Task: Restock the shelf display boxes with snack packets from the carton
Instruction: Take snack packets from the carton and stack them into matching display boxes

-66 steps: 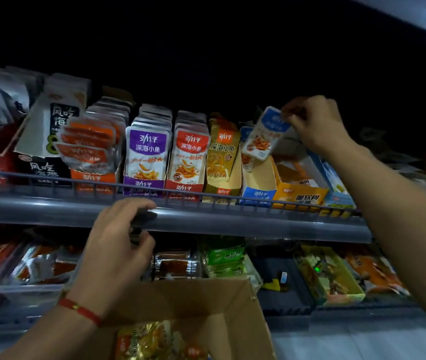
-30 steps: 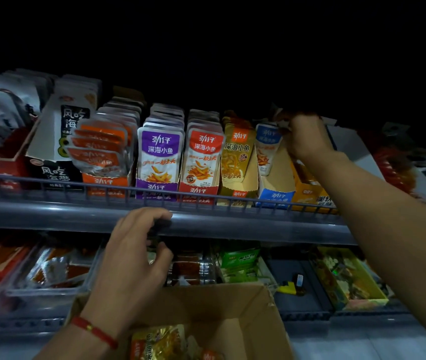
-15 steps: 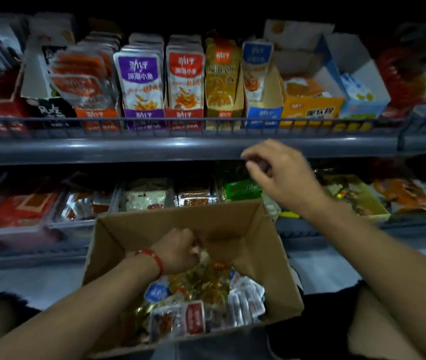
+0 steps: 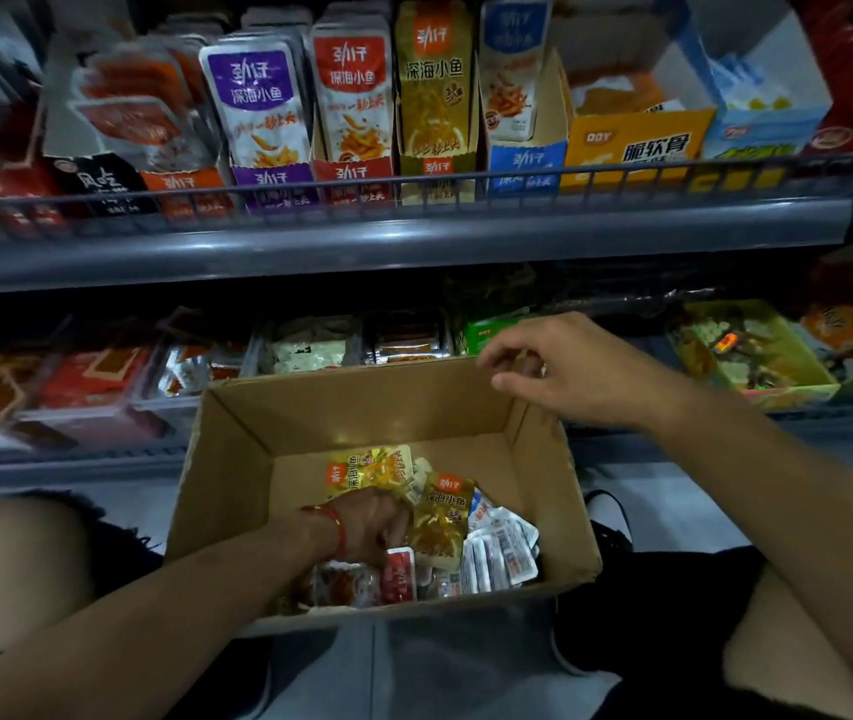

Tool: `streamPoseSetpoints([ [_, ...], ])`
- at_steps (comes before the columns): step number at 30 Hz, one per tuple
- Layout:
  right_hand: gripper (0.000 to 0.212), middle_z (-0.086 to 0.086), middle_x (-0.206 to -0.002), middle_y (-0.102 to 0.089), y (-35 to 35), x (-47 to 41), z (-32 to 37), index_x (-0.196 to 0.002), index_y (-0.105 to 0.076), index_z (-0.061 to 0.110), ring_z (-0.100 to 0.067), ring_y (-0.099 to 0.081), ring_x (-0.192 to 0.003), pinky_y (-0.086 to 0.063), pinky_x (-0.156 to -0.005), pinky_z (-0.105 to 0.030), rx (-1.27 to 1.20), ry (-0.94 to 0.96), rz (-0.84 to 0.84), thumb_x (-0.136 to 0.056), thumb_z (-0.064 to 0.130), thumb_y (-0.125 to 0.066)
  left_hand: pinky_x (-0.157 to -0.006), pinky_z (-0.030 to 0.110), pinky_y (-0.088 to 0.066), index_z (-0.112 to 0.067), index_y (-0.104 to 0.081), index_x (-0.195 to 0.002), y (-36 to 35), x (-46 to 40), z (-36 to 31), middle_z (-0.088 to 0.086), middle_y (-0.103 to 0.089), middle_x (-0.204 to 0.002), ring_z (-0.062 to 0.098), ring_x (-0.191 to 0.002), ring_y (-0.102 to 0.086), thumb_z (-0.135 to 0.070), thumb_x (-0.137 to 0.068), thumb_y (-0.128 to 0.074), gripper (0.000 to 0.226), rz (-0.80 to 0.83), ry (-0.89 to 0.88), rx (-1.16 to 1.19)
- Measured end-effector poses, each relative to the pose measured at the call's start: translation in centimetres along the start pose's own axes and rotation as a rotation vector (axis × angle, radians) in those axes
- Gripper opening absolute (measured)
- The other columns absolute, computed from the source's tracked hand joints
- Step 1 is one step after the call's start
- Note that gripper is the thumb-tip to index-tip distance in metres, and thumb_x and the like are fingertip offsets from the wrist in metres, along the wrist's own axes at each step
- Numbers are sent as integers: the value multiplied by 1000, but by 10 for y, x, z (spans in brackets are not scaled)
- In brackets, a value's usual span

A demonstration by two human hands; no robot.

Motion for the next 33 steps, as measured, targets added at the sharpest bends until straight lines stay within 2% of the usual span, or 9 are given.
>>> streamPoseSetpoints([
  [3,24,17,-109,-66,0,0,2,-122,-68,32,13,-58,-83,-45,-68,-11,-20,7,25,-98,30,-65,-87,29,-56,-23,-70,-91,6,4,2,-9,-67,-100,13,-98,-64,-12,-83,-75,15,59,-45,91],
  [7,23,17,-106,-67,-1,-1,4,-120,-70,31,6,-62,-85,-54,-79,-19,-57,-2,50,-97,31,-66,-88,26,-56,-25,-69,-89,45,22,-5,-15,-68,-96,10,-101,-66,-8,-88,-70,18,32,-19,403],
  [12,27,14,-102,-71,-10,-6,5,-120,-70,29,4,-65,-90,-57,-85,-25,-86,-15,163,-95,38,-69,-75,36,-55,-13,-66,-90,99,51,-21,7,-72,-85,21,-83,-67,1,-90,-67,14,-334,-62,843],
  [15,29,15,-102,-70,-14,-11,11,-122,-66,31,0,-66,-90,-60,-83,-31,-141,-20,166,-95,41,-67,-79,43,-56,-13,-64,-89,119,68,-35,18,-75,-91,31,-87,-72,-7,-88,-73,11,-439,-119,1074],
  [18,12,13,-96,-72,-15,-17,15,-108,-68,31,-1,-69,-80,-60,-75,-29,-208,9,93,-96,32,-67,-78,39,-58,-8,-61,-92,132,76,-50,21,-74,-94,30,-88,-73,-6,-88,-71,11,-512,-164,1170],
  [23,3,13,-89,-70,6,-20,18,-97,-67,36,-2,-68,-75,-57,-70,-26,-235,-25,-86,-97,34,-65,-78,32,-56,-2,-64,-98,161,88,-55,14,-72,-95,20,-87,-69,-10,-92,-69,11,-745,-231,991],
  [28,7,9,-88,-70,41,-17,21,-95,-69,32,-6,-68,-76,-59,-68,-29,-309,-74,-366,-95,26,-67,-84,27,-54,-23,-64,-104,197,105,-29,-10,-66,-102,8,-97,-63,-17,-92,-68,15,-1163,-156,453],
  [31,5,3,-83,-71,72,-27,28,-97,-69,25,-12,-70,-70,-60,-69,-35,-303,-68,-560,-94,21,-68,-93,26,-44,-19,-64,-106,203,111,-10,-6,-63,-108,13,-108,-54,-10,-86,-69,22,-1376,-62,210],
  [33,4,-1,-82,-71,96,-43,33,-98,-68,21,-14,-70,-69,-61,-69,-39,-225,-26,-633,-95,19,-68,-107,31,-38,-15,-65,-109,206,109,0,1,-63,-120,20,-121,-48,-9,-83,-69,26,-1429,-6,79],
])
Point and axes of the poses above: each hand's wrist, its own x-axis away from the middle knuckle, its own y-axis out of the back of the hand, z = x × y, the point moved 1 cm from there along -x, towards the middle knuckle
